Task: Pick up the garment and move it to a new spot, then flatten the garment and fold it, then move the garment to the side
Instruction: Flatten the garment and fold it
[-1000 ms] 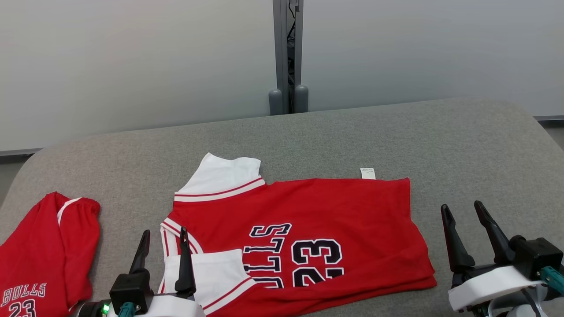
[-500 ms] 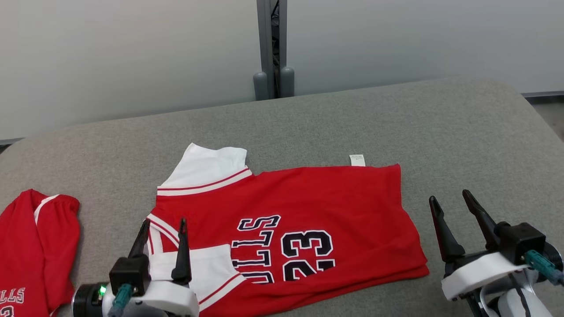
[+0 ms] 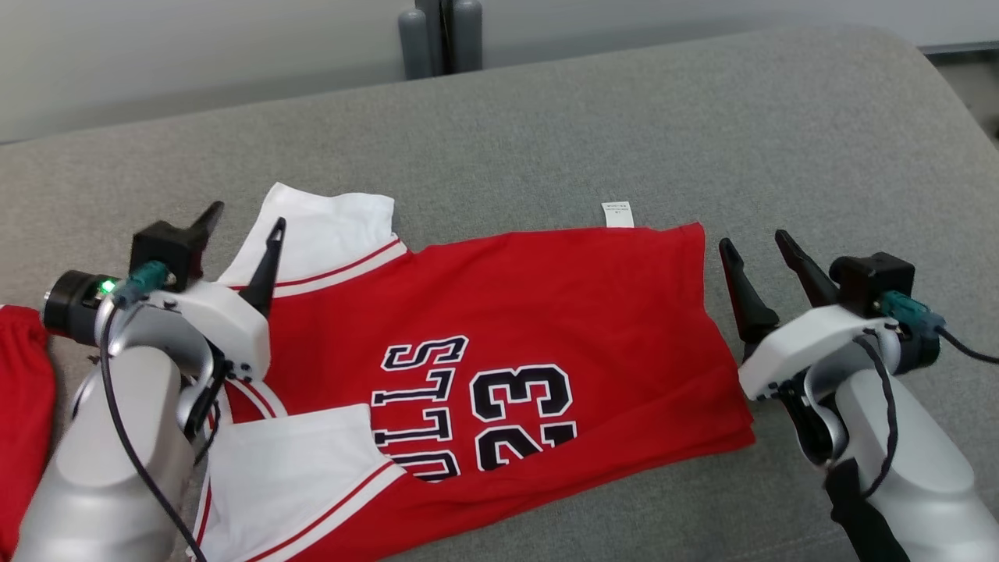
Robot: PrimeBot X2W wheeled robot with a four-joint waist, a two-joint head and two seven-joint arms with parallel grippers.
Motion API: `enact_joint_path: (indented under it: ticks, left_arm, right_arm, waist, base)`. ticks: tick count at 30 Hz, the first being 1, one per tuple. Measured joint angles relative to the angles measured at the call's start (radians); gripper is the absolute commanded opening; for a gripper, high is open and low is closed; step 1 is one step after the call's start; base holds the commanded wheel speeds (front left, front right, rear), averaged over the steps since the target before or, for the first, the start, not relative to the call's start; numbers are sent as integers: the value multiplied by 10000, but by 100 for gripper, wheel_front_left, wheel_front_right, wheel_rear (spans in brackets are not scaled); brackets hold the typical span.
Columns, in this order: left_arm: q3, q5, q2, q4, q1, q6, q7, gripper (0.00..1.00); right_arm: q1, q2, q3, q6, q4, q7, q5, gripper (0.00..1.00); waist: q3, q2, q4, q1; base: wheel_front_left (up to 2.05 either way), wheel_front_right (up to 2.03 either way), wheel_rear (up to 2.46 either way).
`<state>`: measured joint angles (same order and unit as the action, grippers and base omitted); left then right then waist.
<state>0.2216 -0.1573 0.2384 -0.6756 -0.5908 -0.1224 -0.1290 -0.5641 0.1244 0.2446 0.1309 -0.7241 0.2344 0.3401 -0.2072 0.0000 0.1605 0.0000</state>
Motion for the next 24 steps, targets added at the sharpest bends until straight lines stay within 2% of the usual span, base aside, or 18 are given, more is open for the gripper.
enact_joint_path:
  ticks: [3, 7, 10, 14, 16, 24]
  left_arm:
    - [593, -370, 430, -742, -948, -59, 765, 100]
    - [1624, -1653, 886, -1218, -2099, -71, 1695, 100]
    - [3091, -2777, 1363, -1076, -2643, -81, 2696, 100]
    - [4247, -4036, 2502, -802, -3522, -81, 3488, 100]
    - [4669, -4431, 2892, -805, -3878, -79, 3705, 100]
    - [5802, -5649, 3371, -1319, -4680, -81, 4420, 100]
  right_arm:
    - [-789, -125, 441, 0, -706, -100, 280, 100]
    - [-1685, -316, 882, 0, -1549, -234, 813, 100]
    - [-2264, -428, 1310, 0, -2017, -349, 1210, 100]
    - [-2882, -571, 1921, 0, -2393, -405, 1756, 100]
    - [-3161, -577, 2144, 0, -2535, -326, 2011, 100]
    - [-3669, -637, 3033, 0, -2989, 17, 2717, 100]
  waist:
    - [-393, 0, 167, 0]
    - [-892, 0, 407, 0]
    - [-1265, 0, 582, 0]
    - [-1750, 0, 824, 1]
    - [-1984, 0, 930, 1]
    - [-2577, 0, 1270, 1]
  base:
    - [0, 0, 0]
    - [0, 0, 0]
    - [0, 0, 0]
    - [0, 0, 0]
    - [0, 0, 0]
    - [0, 0, 0]
